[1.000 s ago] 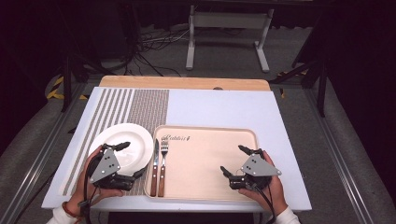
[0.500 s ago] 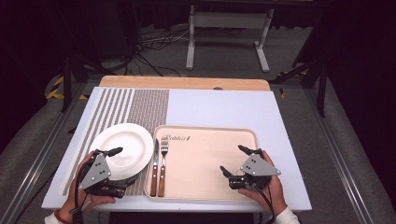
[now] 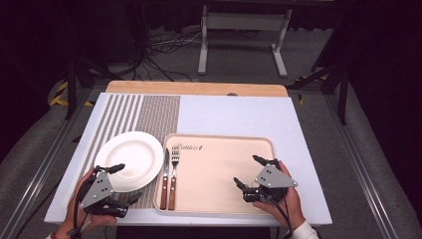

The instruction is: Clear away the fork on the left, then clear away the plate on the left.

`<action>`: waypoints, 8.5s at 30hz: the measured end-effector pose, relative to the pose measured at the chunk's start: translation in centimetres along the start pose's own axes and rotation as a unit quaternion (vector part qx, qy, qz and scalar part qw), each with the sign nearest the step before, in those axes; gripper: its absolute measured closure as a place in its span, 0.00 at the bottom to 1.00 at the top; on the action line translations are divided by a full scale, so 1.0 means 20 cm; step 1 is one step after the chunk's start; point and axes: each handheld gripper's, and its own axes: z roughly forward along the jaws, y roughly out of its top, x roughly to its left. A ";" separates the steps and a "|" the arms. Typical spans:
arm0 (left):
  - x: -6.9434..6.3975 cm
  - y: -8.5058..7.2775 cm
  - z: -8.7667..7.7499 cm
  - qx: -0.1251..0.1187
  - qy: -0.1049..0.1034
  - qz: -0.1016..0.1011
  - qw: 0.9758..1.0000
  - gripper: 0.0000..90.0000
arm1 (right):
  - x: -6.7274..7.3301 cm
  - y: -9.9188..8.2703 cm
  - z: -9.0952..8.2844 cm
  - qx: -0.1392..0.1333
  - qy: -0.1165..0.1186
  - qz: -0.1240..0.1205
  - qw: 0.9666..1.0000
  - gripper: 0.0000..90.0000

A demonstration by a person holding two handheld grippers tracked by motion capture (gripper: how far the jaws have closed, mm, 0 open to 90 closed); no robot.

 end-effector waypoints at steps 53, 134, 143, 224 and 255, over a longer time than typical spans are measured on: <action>0.00 -0.16 0.09 0.126 0.107 0.101 0.981 0.19 | 0.01 -0.01 0.01 0.004 -0.001 -0.004 1.000 0.15; -0.12 -0.03 0.18 0.204 0.177 0.338 0.902 0.91 | -0.02 0.01 0.06 0.045 -0.031 0.008 0.998 0.16; -0.12 0.02 0.20 0.188 0.181 0.341 0.903 0.91 | -0.03 -0.01 0.04 0.043 -0.037 0.018 0.998 0.16; -0.58 0.47 0.61 0.065 0.107 0.463 0.878 0.90 | -0.09 -0.01 -0.07 0.005 -0.088 0.029 0.996 0.15; -0.73 0.42 0.72 0.052 0.028 0.486 0.872 0.88 | -0.09 -0.01 -0.07 0.010 -0.081 0.023 0.996 0.16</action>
